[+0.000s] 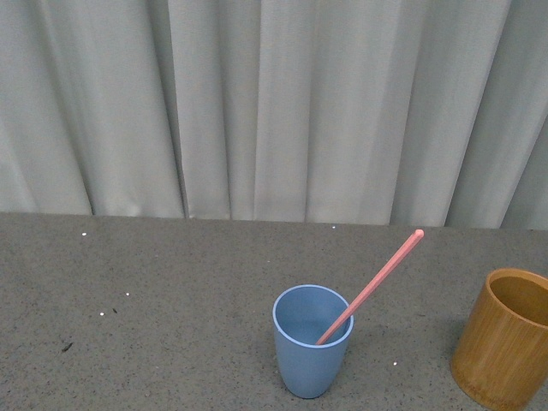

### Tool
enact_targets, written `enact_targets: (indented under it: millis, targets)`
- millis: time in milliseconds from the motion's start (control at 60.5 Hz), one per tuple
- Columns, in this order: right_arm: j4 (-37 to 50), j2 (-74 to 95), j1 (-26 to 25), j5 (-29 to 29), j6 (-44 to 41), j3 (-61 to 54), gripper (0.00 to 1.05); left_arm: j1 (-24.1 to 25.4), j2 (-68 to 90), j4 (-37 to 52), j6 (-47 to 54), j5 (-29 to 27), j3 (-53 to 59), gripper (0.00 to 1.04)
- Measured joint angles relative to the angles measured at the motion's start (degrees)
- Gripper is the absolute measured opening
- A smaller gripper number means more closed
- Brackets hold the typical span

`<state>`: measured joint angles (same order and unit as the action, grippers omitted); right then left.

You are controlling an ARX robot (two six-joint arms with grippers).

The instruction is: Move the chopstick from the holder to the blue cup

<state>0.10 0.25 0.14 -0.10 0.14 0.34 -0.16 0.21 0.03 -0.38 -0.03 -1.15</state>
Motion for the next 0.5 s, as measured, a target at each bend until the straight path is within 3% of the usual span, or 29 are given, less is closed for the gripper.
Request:
enact_targets:
  millis: [496]
  targets:
    - [0.0,0.0,0.0,0.0,0.0,0.0,0.95,0.0,0.0,0.0,0.0,0.0,0.0,0.98]
